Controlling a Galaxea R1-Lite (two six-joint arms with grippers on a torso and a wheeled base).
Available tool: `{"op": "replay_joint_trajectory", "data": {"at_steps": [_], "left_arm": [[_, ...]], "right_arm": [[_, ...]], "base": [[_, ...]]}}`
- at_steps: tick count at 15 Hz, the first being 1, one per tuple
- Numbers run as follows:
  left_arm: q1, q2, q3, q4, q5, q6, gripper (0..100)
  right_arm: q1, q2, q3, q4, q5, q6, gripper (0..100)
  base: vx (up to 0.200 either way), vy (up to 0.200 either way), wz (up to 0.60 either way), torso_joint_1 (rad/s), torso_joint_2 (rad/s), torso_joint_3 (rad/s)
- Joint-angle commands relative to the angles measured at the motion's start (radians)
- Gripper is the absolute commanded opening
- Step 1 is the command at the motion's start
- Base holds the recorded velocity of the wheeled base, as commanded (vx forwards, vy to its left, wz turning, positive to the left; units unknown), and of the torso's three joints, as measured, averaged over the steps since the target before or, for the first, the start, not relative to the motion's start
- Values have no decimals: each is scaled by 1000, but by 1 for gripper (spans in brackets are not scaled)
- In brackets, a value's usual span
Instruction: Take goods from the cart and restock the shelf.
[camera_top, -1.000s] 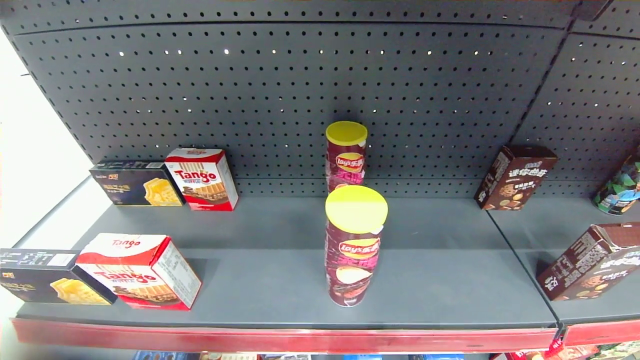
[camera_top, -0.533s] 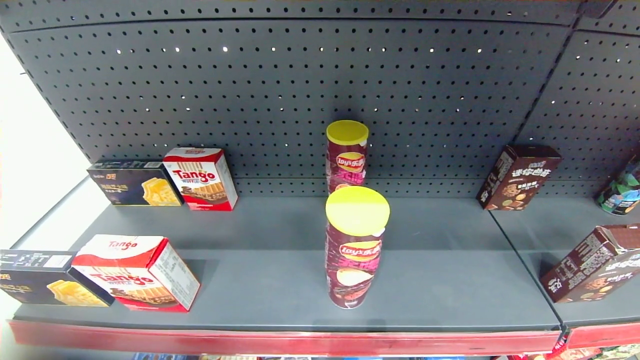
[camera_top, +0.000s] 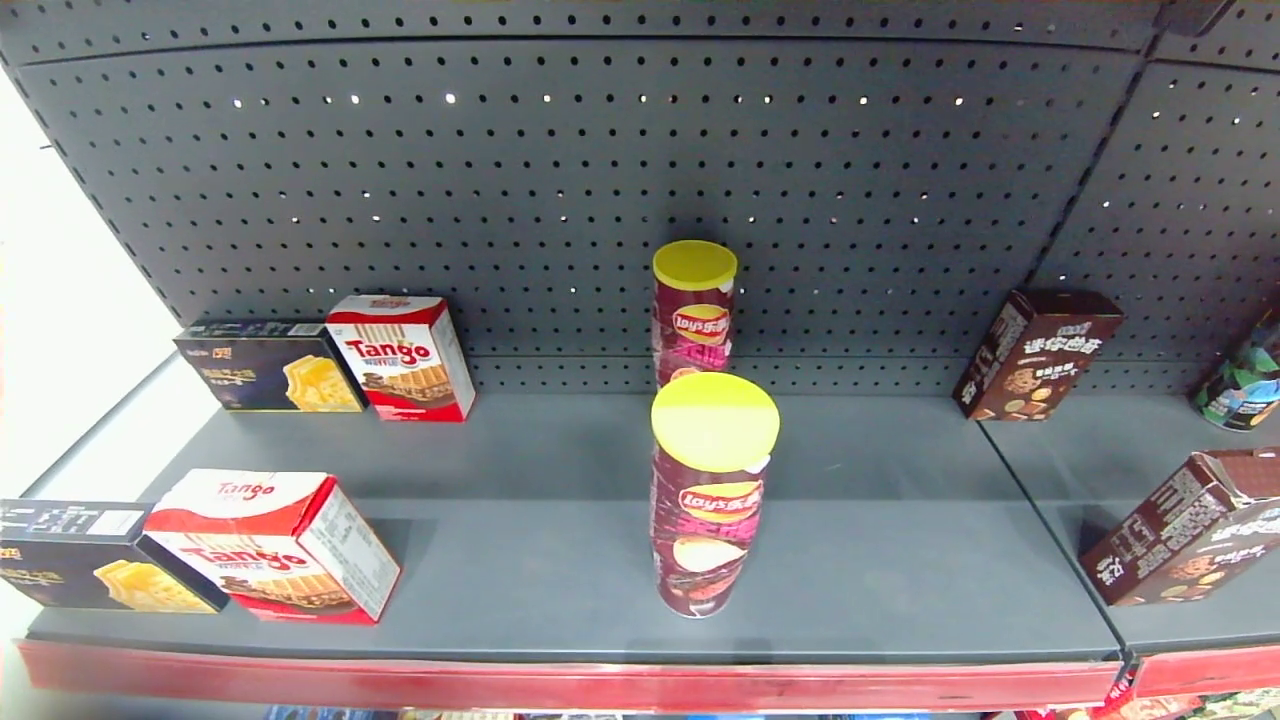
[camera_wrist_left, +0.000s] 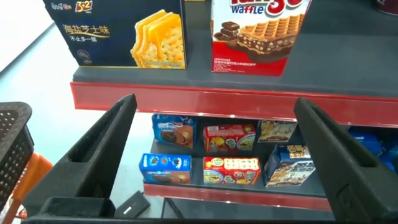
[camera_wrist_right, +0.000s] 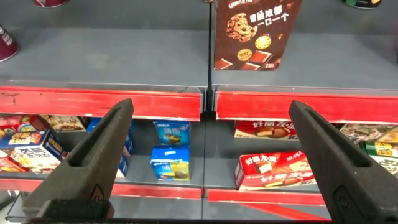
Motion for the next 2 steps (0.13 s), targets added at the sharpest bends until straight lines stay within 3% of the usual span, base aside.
{"op": "replay_joint_trajectory", "data": {"at_steps": [1, 2], "left_arm": [[0, 0, 0, 0, 0, 0, 100], [0, 0, 0, 0, 0, 0, 100]], "right_arm": [[0, 1, 0, 0, 0, 0, 100], [0, 1, 0, 0, 2, 0, 100]], "base": [[0, 0, 0, 0, 0, 0], [0, 0, 0, 0, 0, 0]]}}
